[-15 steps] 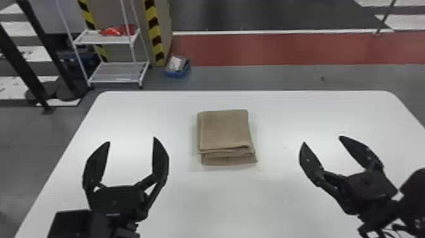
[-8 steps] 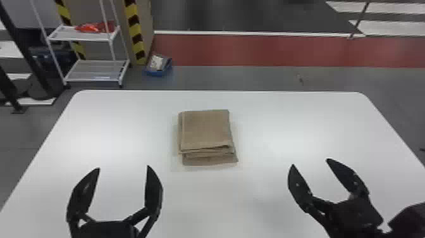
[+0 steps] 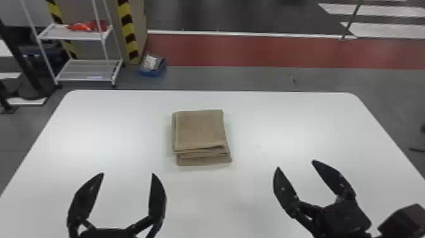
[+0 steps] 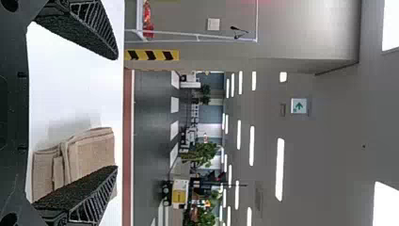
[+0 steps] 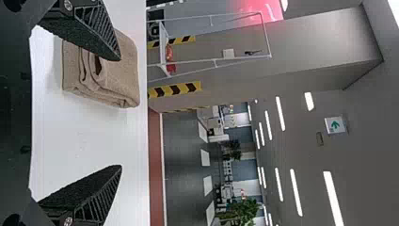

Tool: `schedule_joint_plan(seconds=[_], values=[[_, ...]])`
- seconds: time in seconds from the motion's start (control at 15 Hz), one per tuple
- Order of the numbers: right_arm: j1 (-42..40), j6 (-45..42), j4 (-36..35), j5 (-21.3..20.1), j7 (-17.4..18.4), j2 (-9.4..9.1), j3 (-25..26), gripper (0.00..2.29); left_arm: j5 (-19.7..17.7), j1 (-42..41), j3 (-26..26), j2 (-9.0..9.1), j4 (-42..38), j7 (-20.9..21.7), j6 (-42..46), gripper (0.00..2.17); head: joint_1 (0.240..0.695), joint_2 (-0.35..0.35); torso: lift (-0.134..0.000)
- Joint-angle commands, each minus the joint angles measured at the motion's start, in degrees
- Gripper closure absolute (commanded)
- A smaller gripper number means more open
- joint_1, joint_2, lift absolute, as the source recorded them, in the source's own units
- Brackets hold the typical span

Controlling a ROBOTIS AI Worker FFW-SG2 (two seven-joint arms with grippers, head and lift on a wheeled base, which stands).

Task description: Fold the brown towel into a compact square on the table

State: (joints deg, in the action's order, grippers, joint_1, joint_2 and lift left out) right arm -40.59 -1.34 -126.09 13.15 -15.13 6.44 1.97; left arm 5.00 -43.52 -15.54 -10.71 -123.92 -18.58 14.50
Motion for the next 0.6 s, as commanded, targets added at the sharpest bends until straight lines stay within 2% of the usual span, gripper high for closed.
schedule_joint_plan(seconds=[0.0,0.2,0.53], values=[[0.07,0.95,-0.74,0.39,0.02,0.5,0.05,0.07,-0.16,0.28,0.68,0.16,-1.41,0.3,-2.86,0.05,0.695,-0.052,-0.118],[0.51,0.6,-0.65,0.47,-0.51,0.94,0.14,0.07,-0.87,1.25,2.26,0.6,-1.24,1.79,-3.57,0.05,0.695,-0.044,-0.118],[0.95,0.6,-0.47,0.91,-0.6,0.94,0.32,0.07,-0.96,1.16,3.41,0.78,-2.29,1.35,-3.57,0.04,0.695,-0.02,-0.118]])
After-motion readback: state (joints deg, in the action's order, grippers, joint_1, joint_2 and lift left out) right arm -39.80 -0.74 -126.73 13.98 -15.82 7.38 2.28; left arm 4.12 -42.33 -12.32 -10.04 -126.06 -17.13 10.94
